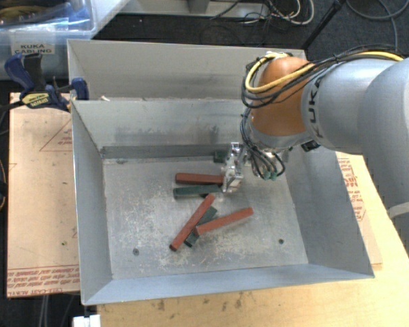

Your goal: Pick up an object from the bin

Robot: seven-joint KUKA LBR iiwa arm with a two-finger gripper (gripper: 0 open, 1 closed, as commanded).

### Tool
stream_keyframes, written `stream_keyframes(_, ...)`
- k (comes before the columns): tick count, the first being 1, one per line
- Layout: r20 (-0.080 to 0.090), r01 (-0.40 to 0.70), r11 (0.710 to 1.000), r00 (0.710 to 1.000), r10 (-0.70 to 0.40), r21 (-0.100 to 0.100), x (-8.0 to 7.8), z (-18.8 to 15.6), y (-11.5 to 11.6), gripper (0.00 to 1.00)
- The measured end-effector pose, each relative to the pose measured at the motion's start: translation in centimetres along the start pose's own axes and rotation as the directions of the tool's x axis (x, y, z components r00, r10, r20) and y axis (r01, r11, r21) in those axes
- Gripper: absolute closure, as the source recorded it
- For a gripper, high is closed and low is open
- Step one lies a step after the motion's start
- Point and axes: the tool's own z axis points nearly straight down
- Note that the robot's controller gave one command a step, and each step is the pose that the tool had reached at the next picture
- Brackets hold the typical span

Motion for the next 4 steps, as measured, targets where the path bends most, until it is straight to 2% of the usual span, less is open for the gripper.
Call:
stream_keyframes(1, 0.0, 0.001, 1.0, 1.0, -0.001, 0.0, 0.0, 0.0, 0.0, 1.0)
stream_keyframes(2, -0.02, 0.033, 0.999, 0.999, -0.033, -0.001, 2.0, -11.7, 2.0, 1.0)
stream_keyframes(3, -0.02, 0.033, 0.999, 0.999, -0.033, 0.0, 2.0, -11.7, 2.0, 1.0)
stream_keyframes(4, -0.021, 0.029, 1.0, 0.999, -0.029, 0.0, 2.1, -13.5, 2.6, 1.0)
